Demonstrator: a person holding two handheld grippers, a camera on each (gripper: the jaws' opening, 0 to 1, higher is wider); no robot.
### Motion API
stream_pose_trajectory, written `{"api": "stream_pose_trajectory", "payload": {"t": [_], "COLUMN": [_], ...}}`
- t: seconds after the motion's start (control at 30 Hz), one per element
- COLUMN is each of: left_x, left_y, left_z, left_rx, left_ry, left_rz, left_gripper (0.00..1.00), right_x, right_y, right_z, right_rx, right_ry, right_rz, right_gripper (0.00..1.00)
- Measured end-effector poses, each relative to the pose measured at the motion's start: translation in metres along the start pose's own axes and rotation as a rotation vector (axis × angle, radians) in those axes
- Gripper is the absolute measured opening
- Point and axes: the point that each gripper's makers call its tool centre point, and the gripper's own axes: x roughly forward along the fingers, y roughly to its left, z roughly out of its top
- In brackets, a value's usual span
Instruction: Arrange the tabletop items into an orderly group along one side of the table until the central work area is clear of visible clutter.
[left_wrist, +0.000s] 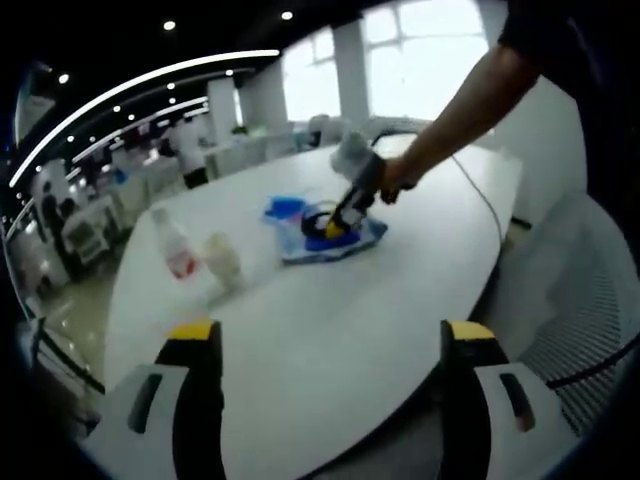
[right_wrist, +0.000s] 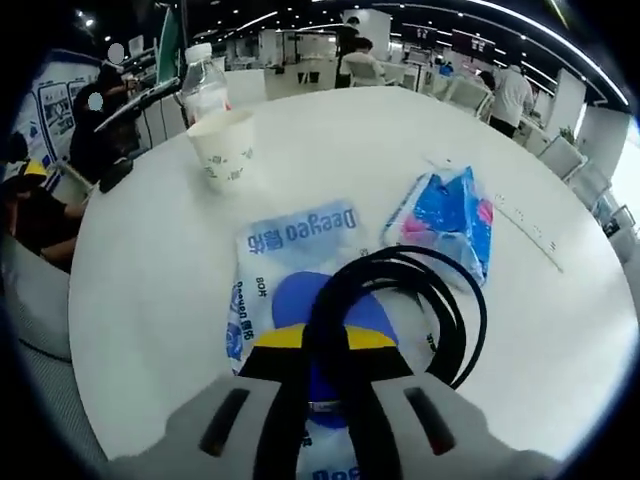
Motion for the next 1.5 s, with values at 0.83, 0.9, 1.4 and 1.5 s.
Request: {"api": "stream_pose_trajectory", "payload": {"t": [0.83,0.9,1.4,1.5], "left_x": [-0.001,-0.001,-0.003,-0.003], "left_y": [-0.001,-0.001,0.001,0.001], "left_z": [0.002,0.002,0.007,0.008], "left_rx": [0.016,0.020,0.037,0.037], "left_ry": [-0.008,-0.010,-0.036,-0.041], "left_rz": [0.011,0.009,0.016,0.017], "left_gripper": [0.86,0.86,0.86,0.86], "right_x": [-0.016,-0.018,-0.047,-0.052], "right_y": [0.008,0.007,0.004,0.003], "right_z": [-0.006,-0.004,0.011,0.012], "right_rx": [0.017,0.003,-0.020,-0.024], "right_ry": [-0.021,-0.026,-0.079,-0.086], "right_rz": [-0.080,-0.086,-0.121,-0.129], "right_gripper": [0.02,0.01,0.00,0.00]}}
